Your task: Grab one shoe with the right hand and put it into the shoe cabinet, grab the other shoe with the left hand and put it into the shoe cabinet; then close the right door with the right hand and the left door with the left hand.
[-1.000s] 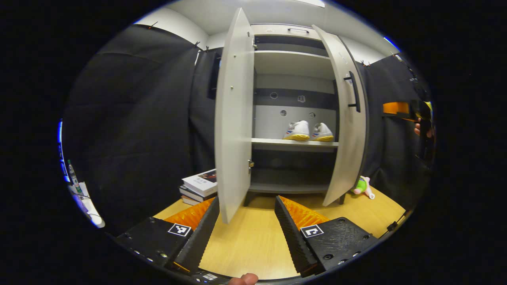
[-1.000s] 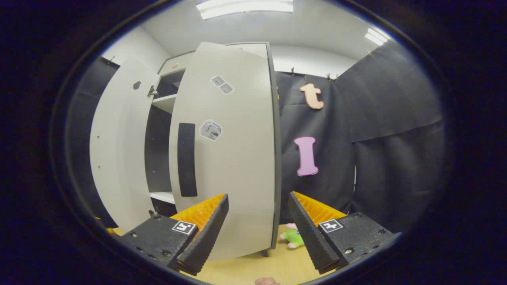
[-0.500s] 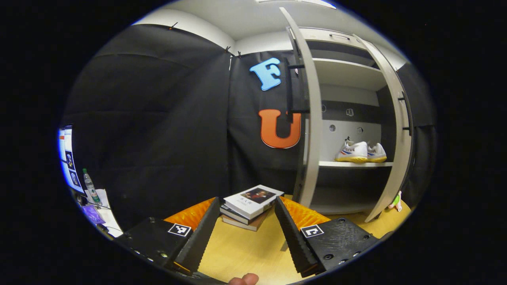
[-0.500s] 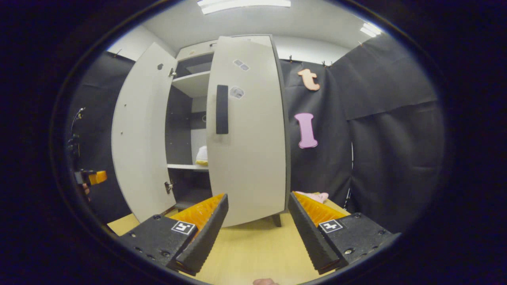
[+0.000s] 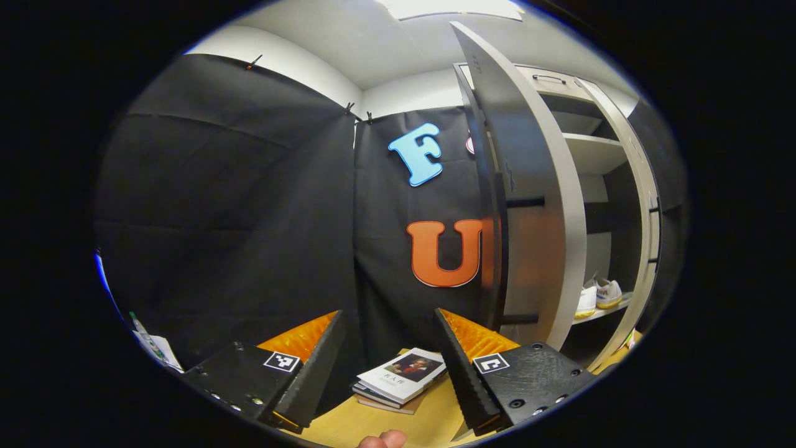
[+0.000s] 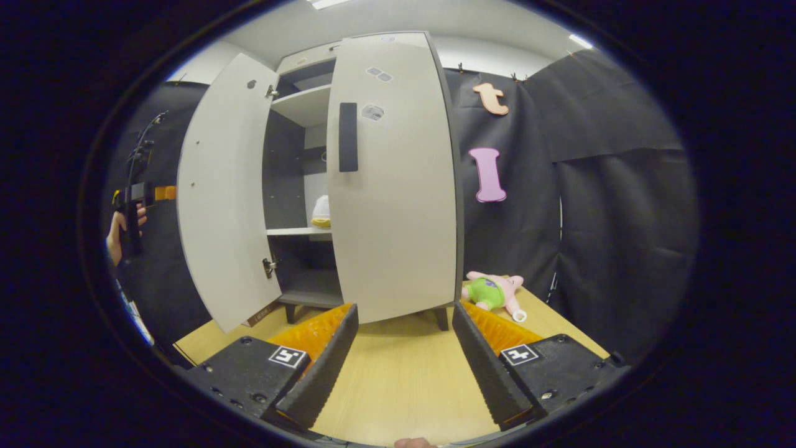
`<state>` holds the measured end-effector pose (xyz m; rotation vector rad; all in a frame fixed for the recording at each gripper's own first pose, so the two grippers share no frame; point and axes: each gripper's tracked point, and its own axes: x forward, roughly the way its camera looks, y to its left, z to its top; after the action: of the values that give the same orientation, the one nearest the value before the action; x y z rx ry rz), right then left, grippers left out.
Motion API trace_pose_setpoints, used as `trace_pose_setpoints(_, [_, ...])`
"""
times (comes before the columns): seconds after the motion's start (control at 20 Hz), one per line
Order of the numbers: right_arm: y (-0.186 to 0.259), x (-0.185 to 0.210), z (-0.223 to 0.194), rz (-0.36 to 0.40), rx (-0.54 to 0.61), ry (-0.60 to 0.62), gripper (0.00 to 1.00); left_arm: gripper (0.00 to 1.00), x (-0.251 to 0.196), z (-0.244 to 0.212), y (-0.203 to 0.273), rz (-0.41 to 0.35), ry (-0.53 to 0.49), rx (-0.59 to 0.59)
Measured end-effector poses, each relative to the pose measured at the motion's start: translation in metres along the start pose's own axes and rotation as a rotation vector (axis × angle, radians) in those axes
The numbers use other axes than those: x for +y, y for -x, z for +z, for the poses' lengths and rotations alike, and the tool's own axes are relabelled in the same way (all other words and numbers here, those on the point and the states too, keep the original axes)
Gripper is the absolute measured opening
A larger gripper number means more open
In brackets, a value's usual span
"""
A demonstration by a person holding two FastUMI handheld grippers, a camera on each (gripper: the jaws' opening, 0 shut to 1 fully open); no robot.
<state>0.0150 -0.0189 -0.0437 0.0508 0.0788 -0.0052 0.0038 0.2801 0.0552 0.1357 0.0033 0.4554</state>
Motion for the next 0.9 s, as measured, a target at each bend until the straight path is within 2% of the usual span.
trace_pose_setpoints(0.05, [-0.001, -0.001, -0.002, -0.001, 0.003, -0.001, 0.99, 0.86, -0.003, 0.003, -0.003, -0.008, 0.004, -0.005])
trace_pose_setpoints(0.25, [-0.002, -0.009, -0.002, -0.021, 0.002, -0.009, 0.99, 0.83, -0.009, 0.005, -0.003, 0.003, -0.005, -0.01])
trace_pose_setpoints(0.3, [-0.003, -0.011, -0.001, -0.024, 0.0, -0.014, 0.94, 0.83, -0.011, 0.004, -0.001, 0.001, -0.001, -0.006])
trace_pose_setpoints(0.35, [-0.003, -0.011, 0.0, -0.025, -0.002, -0.017, 0.99, 0.83, -0.014, 0.004, -0.001, -0.005, -0.008, -0.01])
trace_pose_setpoints(0.5, [-0.008, -0.016, 0.007, -0.032, -0.019, -0.017, 0.99, 0.84, -0.029, 0.007, 0.006, -0.024, -0.029, -0.027])
trace_pose_setpoints(0.9, [-0.005, -0.033, 0.008, -0.062, -0.018, 0.002, 0.99, 0.84, -0.112, 0.009, 0.024, -0.17, 0.011, -0.046])
